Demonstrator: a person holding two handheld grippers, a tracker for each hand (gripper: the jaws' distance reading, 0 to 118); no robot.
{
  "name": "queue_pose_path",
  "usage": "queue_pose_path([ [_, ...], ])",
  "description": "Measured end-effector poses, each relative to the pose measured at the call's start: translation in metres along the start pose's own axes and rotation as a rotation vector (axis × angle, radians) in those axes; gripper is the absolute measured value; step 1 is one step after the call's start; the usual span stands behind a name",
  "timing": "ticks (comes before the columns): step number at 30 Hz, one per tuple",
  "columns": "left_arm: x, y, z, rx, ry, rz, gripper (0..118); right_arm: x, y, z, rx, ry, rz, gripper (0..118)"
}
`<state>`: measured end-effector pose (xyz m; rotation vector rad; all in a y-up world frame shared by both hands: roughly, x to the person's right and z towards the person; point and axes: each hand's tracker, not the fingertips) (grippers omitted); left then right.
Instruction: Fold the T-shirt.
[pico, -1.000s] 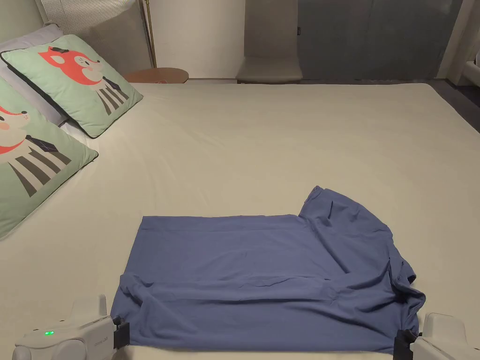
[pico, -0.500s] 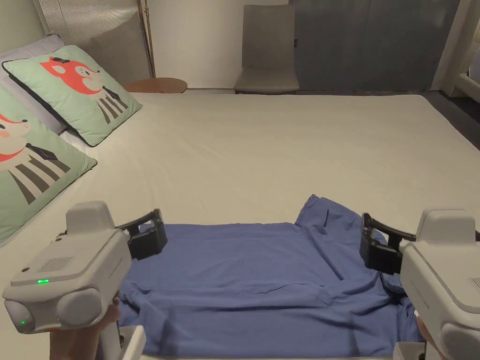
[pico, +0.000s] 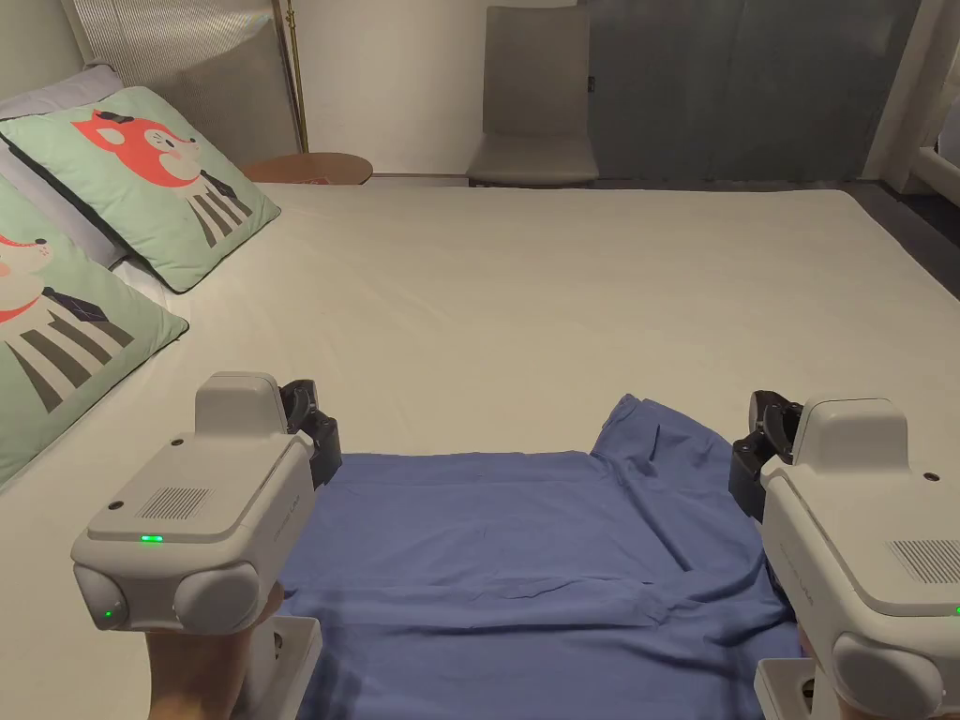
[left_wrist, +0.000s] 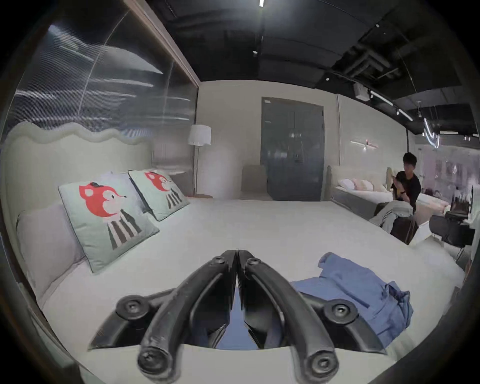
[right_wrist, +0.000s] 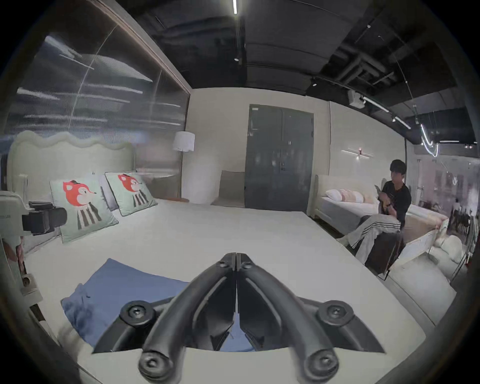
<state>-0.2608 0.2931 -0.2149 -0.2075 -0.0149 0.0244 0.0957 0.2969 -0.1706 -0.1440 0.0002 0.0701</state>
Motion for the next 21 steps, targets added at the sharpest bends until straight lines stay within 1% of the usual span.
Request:
queue_pose_path([
  [5,-0.009,0.012,-0.044,-0.081,-0.021,-0.002,0,0.000,0.007,-0.026,0.004,0.013,0.002,1],
  [9,-0.023,0.018,-0.102,-0.234,-0.052,0.036,0,0.001,0.011,-0.056,-0.001,0.021,0.017,1],
  [13,-0.043,0.012,-0.170,-0.407,-0.044,0.093,0,0.006,0.009,-0.091,-0.024,0.033,0.015,1],
  [16,-0.061,-0.002,-0.216,-0.526,-0.009,0.136,2,0.007,0.009,-0.113,-0.054,0.038,0.022,1],
  [17,-0.066,-0.009,-0.230,-0.562,-0.008,0.123,8,0.009,0.006,-0.120,-0.064,0.041,0.024,1],
  [18,-0.070,-0.016,-0.242,-0.609,0.007,0.100,29,0.011,0.001,-0.129,-0.076,0.045,0.026,1],
  [19,-0.073,-0.022,-0.251,-0.627,0.023,0.092,54,0.013,-0.006,-0.138,-0.085,0.045,0.028,1],
  [20,-0.076,-0.029,-0.261,-0.668,0.028,0.069,74,0.015,-0.009,-0.143,-0.095,0.046,0.030,1],
  [21,-0.079,-0.037,-0.268,-0.694,0.053,0.070,91,0.017,-0.012,-0.148,-0.105,0.049,0.032,1],
])
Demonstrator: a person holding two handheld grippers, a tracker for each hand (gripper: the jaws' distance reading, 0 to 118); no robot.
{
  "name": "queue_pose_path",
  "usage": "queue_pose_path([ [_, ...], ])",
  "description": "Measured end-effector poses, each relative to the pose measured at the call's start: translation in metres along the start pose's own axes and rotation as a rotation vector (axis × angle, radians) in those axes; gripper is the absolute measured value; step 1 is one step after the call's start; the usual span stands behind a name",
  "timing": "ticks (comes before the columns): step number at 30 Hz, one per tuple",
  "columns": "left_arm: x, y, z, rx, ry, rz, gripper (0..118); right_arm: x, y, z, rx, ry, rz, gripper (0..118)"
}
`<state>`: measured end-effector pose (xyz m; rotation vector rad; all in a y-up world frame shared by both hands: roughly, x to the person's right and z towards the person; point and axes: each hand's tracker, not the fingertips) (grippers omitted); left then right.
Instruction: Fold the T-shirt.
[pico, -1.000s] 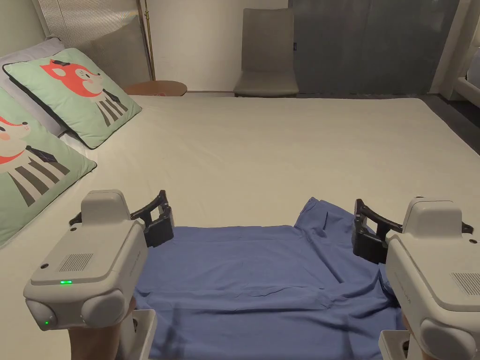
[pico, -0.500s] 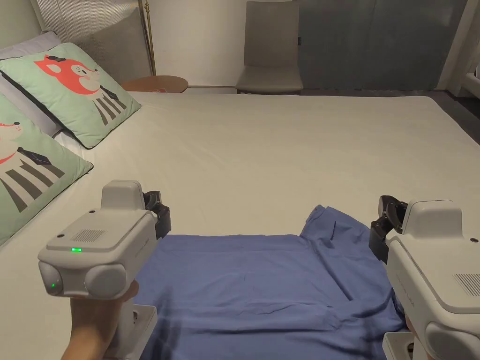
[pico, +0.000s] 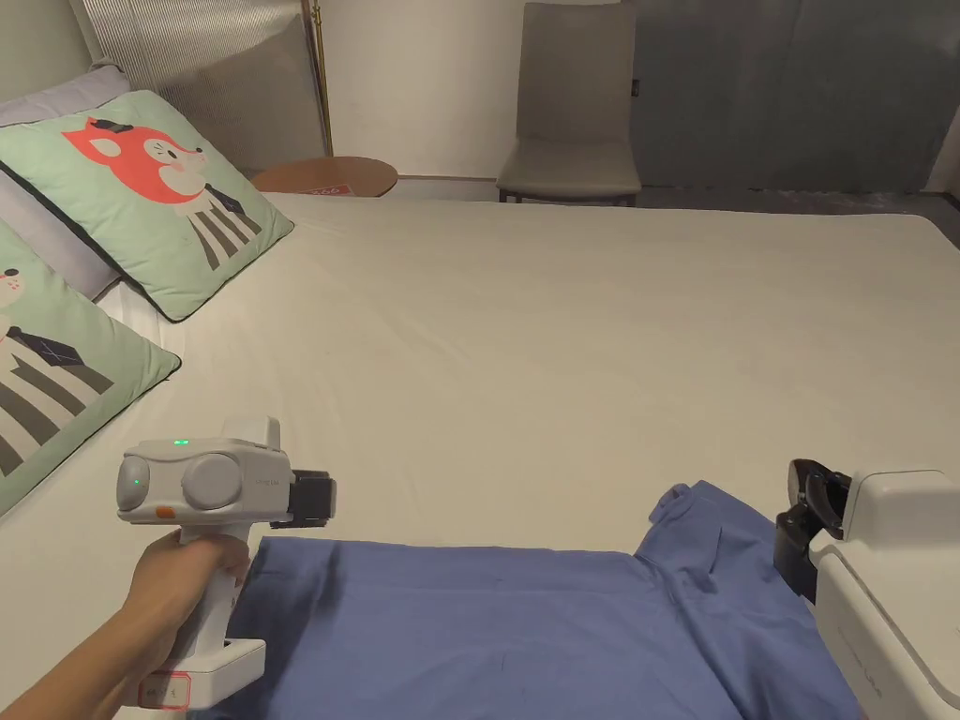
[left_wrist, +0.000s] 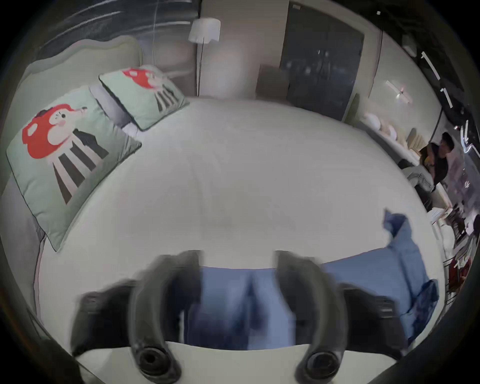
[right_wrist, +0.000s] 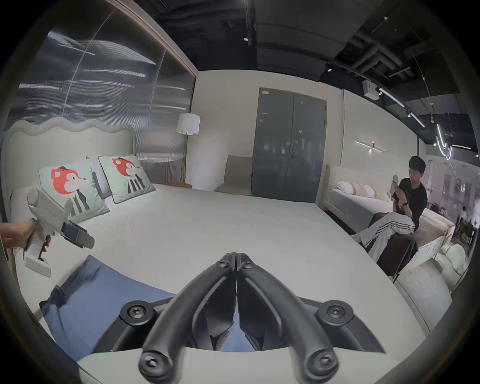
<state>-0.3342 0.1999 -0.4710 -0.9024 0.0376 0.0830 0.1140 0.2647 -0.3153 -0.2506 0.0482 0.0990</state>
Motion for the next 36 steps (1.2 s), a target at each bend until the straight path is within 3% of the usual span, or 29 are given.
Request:
queue_pose_path([
  [5,-0.008,-0.008,-0.037,-0.106,0.049,0.042,89,0.009,-0.010,-0.009,-0.044,-0.006,-0.008,1],
  [8,-0.006,-0.020,-0.051,-0.128,0.057,0.028,57,0.013,-0.012,-0.009,-0.066,-0.015,-0.014,1],
  [12,-0.001,-0.029,-0.052,-0.088,0.064,-0.025,47,0.022,-0.021,-0.012,-0.099,-0.026,-0.016,1],
  [14,0.001,-0.026,-0.045,-0.087,0.028,-0.018,2,0.022,-0.015,-0.013,-0.111,-0.022,-0.029,1],
  [18,0.004,-0.024,-0.014,0.021,0.027,-0.031,3,0.046,-0.014,-0.049,-0.176,-0.028,-0.068,2],
  [19,0.004,-0.025,-0.003,0.050,0.023,-0.041,3,0.055,-0.015,-0.065,-0.228,-0.028,-0.086,7],
  [20,0.003,-0.026,0.009,0.075,0.007,-0.050,3,0.062,-0.016,-0.081,-0.282,-0.039,-0.089,20],
  [21,0.003,-0.026,0.019,0.096,-0.007,-0.056,3,0.069,-0.018,-0.096,-0.326,-0.044,-0.102,45],
  [22,0.003,-0.027,0.030,0.117,-0.019,-0.072,3,0.075,-0.020,-0.115,-0.377,-0.044,-0.107,61],
  [24,0.004,-0.029,0.046,0.145,-0.037,-0.096,3,0.085,-0.030,-0.147,-0.462,-0.057,-0.145,83],
  [26,0.003,-0.030,0.059,0.166,-0.056,-0.103,3,0.091,-0.044,-0.175,-0.565,-0.068,-0.143,95],
  [30,0.001,-0.030,0.066,0.174,-0.076,-0.110,3,0.082,-0.065,-0.190,-0.675,-0.050,-0.114,94],
  [32,0.002,-0.030,0.064,0.172,-0.081,-0.109,4,0.077,-0.076,-0.192,-0.710,-0.034,-0.143,92],
  [34,-0.001,-0.031,0.062,0.167,-0.081,-0.103,3,0.074,-0.088,-0.198,-0.753,-0.034,-0.169,66],
  [35,0.002,-0.033,0.062,0.164,-0.080,-0.099,3,0.072,-0.090,-0.195,-0.754,-0.032,-0.152,61],
  [36,0.001,-0.034,0.062,0.163,-0.077,-0.096,3,0.069,-0.090,-0.190,-0.743,-0.035,-0.140,43],
])
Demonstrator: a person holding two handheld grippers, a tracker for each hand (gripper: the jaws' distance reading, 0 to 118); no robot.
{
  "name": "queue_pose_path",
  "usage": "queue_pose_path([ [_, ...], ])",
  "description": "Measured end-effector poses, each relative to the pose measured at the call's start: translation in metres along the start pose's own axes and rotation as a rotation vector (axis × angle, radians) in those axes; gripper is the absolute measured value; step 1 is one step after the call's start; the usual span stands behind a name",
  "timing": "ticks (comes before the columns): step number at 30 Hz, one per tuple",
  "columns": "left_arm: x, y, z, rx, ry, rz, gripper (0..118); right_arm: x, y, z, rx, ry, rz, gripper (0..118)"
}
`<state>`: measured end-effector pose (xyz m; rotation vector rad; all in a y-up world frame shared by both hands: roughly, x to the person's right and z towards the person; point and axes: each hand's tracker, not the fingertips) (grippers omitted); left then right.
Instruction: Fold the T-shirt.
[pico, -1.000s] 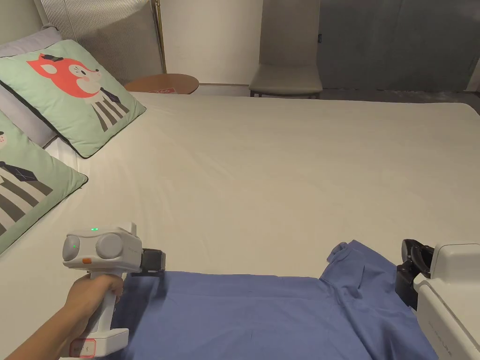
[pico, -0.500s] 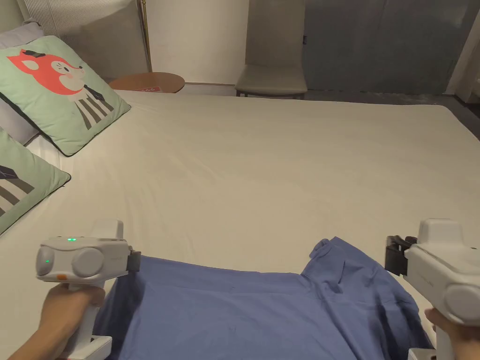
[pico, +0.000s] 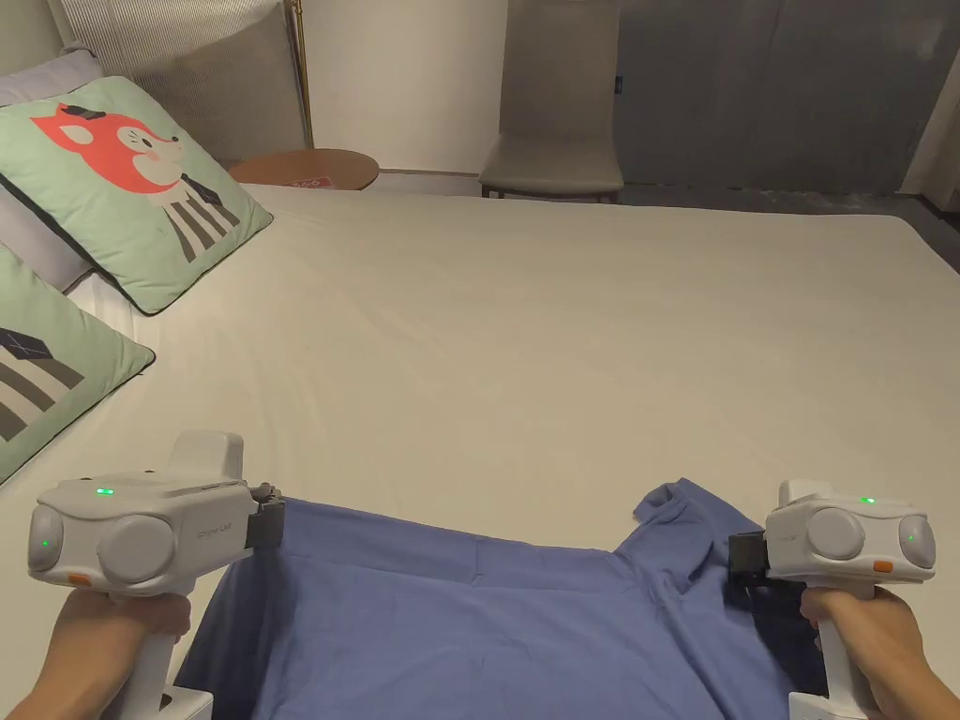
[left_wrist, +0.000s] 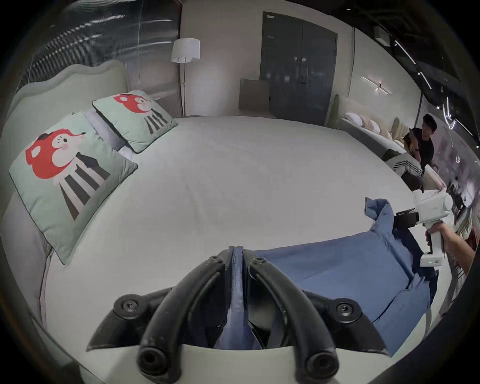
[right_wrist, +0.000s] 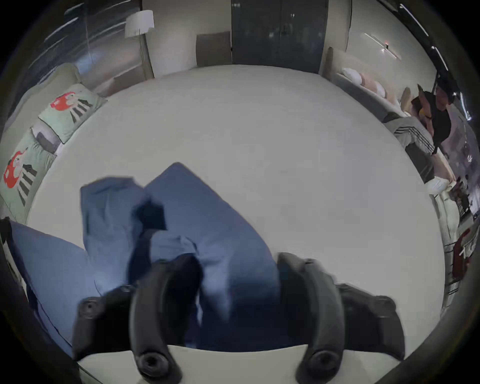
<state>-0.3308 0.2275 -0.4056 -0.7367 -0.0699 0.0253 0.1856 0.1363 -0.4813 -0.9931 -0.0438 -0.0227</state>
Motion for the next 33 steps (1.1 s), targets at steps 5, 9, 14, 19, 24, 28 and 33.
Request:
queue_pose_path([
  [5,-0.004,-0.009,0.004,-0.006,0.025,0.020,3,-0.003,0.001,0.036,0.047,0.010,0.052,4],
  [9,-0.007,-0.017,0.019,0.002,0.037,0.060,3,0.005,-0.004,0.100,0.179,0.062,0.056,4],
  [14,-0.007,-0.036,0.059,0.032,0.042,0.084,3,0.029,-0.041,0.187,0.304,0.179,-0.023,4],
  [19,-0.018,-0.066,0.097,0.054,0.010,0.147,3,0.046,-0.104,0.236,0.344,0.215,-0.060,4],
  [24,-0.018,-0.110,0.119,0.043,-0.009,0.179,3,0.046,-0.174,0.246,0.343,0.220,-0.103,4],
  [28,-0.016,-0.152,0.119,-0.026,0.006,0.187,3,0.037,-0.221,0.233,0.307,0.161,-0.100,4],
  [33,-0.016,-0.194,0.107,-0.113,0.047,0.186,3,0.028,-0.256,0.206,0.225,0.068,-0.067,4],
])
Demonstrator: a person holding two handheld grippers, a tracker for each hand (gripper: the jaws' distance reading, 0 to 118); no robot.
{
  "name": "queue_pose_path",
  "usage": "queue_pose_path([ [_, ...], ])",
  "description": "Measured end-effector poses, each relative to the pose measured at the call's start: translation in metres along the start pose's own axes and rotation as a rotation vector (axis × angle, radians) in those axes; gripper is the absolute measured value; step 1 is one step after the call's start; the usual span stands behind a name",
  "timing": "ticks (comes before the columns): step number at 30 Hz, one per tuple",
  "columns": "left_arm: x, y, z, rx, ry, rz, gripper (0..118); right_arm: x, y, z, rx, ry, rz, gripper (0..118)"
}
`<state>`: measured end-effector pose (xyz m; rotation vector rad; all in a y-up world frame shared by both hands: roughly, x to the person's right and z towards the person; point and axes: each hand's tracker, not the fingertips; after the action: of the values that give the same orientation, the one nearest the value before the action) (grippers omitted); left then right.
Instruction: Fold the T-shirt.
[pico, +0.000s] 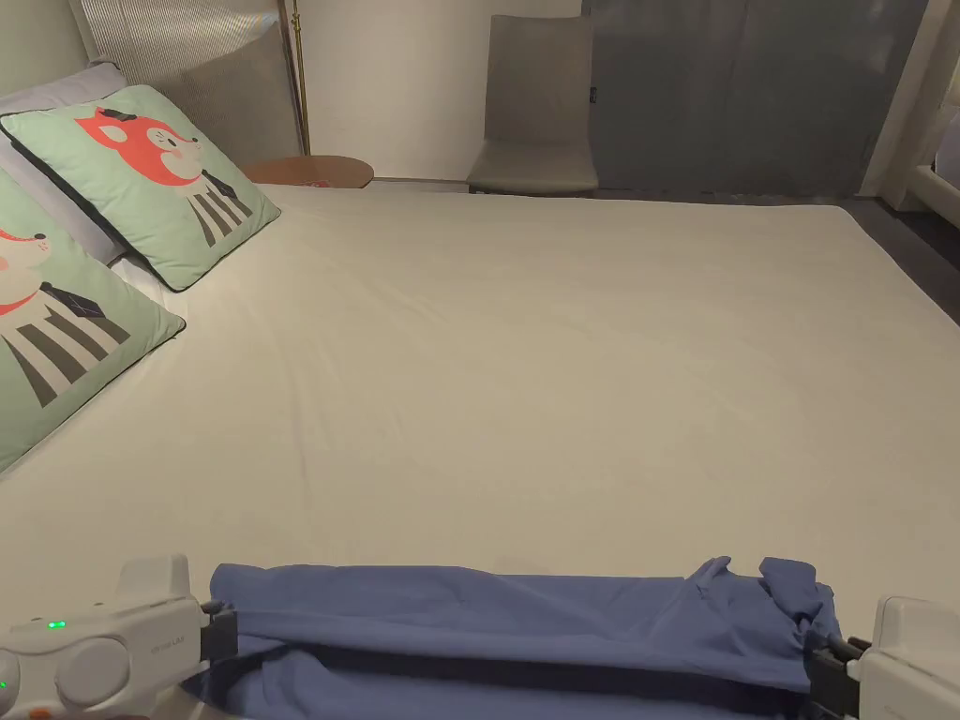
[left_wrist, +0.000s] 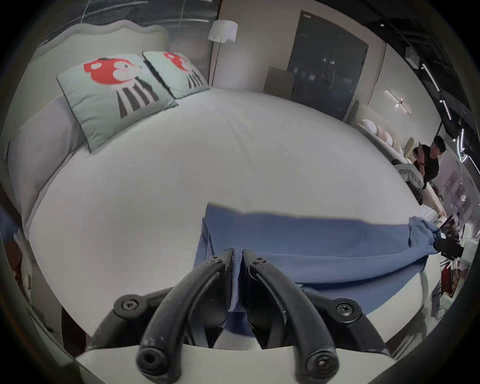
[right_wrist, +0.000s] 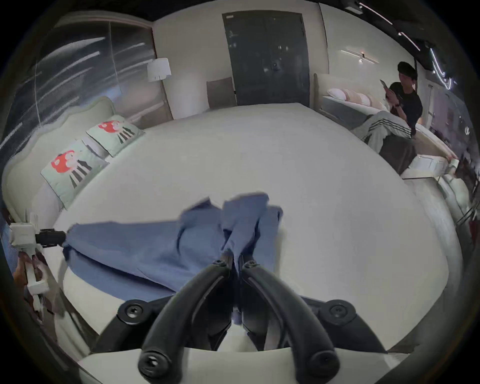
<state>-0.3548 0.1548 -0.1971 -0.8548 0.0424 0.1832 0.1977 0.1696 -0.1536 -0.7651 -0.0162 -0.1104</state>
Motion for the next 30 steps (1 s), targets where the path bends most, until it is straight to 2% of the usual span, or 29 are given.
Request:
queue_pose_path([
  [4,0.000,-0.011,-0.010,-0.045,0.029,0.003,3,0.002,-0.015,-0.027,-0.047,-0.057,0.030,4],
  [7,0.003,-0.002,-0.007,-0.023,0.046,-0.002,4,-0.008,-0.005,-0.012,-0.017,-0.081,0.036,4],
  [9,0.010,0.006,0.004,0.032,0.031,-0.023,11,-0.021,0.009,0.006,0.059,-0.093,0.048,5],
  [10,0.012,0.012,0.010,0.069,0.025,-0.030,22,-0.028,0.018,0.015,0.101,-0.085,0.052,8],
  [11,0.016,0.018,0.016,0.099,0.017,-0.033,42,-0.034,0.026,0.023,0.136,-0.077,0.054,19],
  [12,0.021,0.027,0.024,0.137,0.000,-0.022,71,-0.043,0.036,0.032,0.186,-0.077,0.058,48],
  [13,0.027,0.036,0.033,0.182,-0.022,-0.015,86,-0.052,0.049,0.045,0.239,-0.072,0.072,70],
  [14,0.038,0.042,0.045,0.234,-0.053,-0.013,95,-0.059,0.057,0.053,0.284,-0.066,0.077,87],
  [15,0.046,0.050,0.057,0.300,-0.085,-0.008,100,-0.068,0.066,0.063,0.348,-0.057,0.083,99],
  [18,0.076,0.067,0.092,0.501,-0.121,-0.065,99,-0.090,0.085,0.085,0.527,-0.047,0.104,100],
  [22,0.109,0.075,0.121,0.716,-0.102,-0.128,99,-0.111,0.095,0.099,0.668,-0.079,0.148,100],
  [24,0.119,0.075,0.126,0.775,-0.083,-0.160,96,-0.119,0.095,0.101,0.692,-0.089,0.165,97],
  [25,0.123,0.073,0.126,0.777,-0.062,-0.174,87,-0.123,0.093,0.102,0.702,-0.092,0.168,91],
  [26,0.126,0.071,0.126,0.787,-0.057,-0.182,69,-0.124,0.091,0.102,0.710,-0.083,0.166,77],
  [27,0.128,0.069,0.126,0.785,-0.062,-0.182,32,-0.126,0.089,0.101,0.713,-0.081,0.169,44],
  [28,0.129,0.066,0.124,0.787,-0.066,-0.183,2,-0.127,0.088,0.100,0.711,-0.080,0.173,15],
  [29,0.129,0.065,0.123,0.786,-0.069,-0.186,1,-0.128,0.087,0.096,0.706,-0.084,0.176,2],
  [30,0.128,0.065,0.122,0.776,-0.078,-0.186,0,-0.129,0.087,0.093,0.698,-0.092,0.182,1],
])
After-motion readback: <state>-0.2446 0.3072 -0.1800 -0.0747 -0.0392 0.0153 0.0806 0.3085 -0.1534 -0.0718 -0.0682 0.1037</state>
